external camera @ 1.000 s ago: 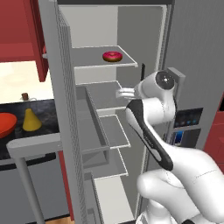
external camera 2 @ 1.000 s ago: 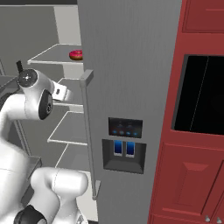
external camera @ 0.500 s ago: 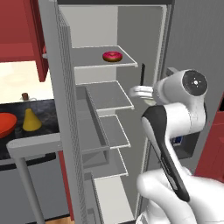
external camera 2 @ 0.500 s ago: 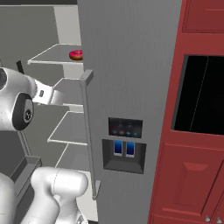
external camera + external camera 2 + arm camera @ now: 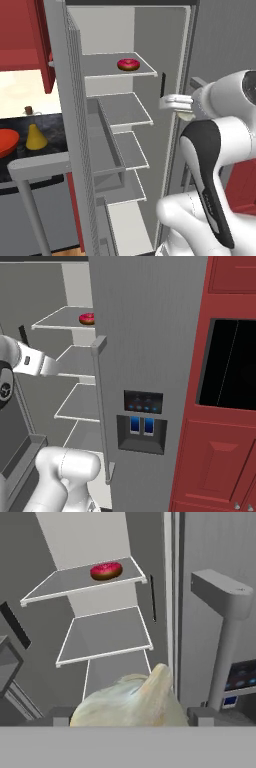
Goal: Retrieve the bottle and the shaker from the cabinet and place them next to the mixing bowl on the counter. Then add garlic from the fridge to the mixing bowl.
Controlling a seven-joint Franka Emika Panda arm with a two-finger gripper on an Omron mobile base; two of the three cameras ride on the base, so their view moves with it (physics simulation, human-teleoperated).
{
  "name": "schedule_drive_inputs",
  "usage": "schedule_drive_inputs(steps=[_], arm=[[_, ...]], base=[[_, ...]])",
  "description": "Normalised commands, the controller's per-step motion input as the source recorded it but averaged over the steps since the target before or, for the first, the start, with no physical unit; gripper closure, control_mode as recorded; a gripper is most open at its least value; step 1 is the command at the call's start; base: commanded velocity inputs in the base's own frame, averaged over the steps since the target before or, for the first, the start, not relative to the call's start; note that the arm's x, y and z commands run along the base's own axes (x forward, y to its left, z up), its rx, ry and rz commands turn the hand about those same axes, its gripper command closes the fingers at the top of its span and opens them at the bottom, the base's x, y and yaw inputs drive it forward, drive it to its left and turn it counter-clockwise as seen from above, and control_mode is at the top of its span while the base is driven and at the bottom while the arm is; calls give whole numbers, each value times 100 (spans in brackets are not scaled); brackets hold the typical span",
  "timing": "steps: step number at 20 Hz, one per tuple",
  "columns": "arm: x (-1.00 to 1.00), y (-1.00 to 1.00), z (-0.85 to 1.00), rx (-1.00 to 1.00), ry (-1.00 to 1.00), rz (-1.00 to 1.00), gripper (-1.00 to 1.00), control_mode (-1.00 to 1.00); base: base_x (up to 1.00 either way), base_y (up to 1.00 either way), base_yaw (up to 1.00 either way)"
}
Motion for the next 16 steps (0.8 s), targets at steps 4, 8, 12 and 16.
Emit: schedule_drive_inputs(steps=[4, 8, 12, 16], arm=[[-33, -4, 1, 0, 0, 0, 100, -100], [-16, -2, 0, 0, 0, 0, 100, -100], [0, 0, 0, 0, 0, 0, 100, -100], [0, 0, 0, 0, 0, 0, 100, -100]], base=[[0, 0, 0], [0, 0, 0], [0, 0, 0], [0, 0, 0]])
